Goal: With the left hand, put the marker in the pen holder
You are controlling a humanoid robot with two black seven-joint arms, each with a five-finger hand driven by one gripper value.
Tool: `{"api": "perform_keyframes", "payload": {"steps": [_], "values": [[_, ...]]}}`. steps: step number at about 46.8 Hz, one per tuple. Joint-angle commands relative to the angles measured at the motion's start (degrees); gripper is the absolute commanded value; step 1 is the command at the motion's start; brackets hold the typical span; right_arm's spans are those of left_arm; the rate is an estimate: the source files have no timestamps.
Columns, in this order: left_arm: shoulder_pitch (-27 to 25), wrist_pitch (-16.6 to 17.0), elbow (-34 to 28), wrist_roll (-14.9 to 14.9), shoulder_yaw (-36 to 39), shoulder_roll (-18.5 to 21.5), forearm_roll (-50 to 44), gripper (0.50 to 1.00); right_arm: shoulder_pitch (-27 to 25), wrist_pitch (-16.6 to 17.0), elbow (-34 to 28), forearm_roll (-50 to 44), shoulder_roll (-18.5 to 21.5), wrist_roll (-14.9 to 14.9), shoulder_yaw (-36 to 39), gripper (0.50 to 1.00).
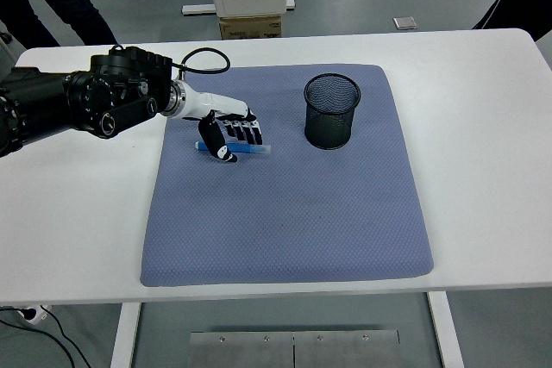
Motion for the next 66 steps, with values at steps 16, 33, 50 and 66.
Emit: {"api": "perform_keyframes", "payload": {"steps": [16, 33, 50, 66], "values": [[0.19, 0.35, -0.06, -0.01, 0.08, -0.34, 1.32, 0.654, 0.0, 0.0, 0.0, 0.0, 0.0, -0.01, 0.06, 1.0], [0.63, 0.44, -0.06, -0.01, 0.08, -0.43, 1.32, 0.613, 0.09, 0.0, 0.0, 0.0, 0.0, -0.01, 0.06, 1.0], [0.72, 0.35, -0.06, -0.09, 0.08, -0.43, 1.32, 0.569, 0.0, 0.0, -0.01, 0.0, 0.0, 0.08, -0.02, 1.0], [0.72, 0.35, -0.06, -0.18, 0.08, -0.34, 1.4, 0.5, 0.0, 0.0, -0.01, 0.0, 0.0, 0.08, -0.02, 1.0]]}}
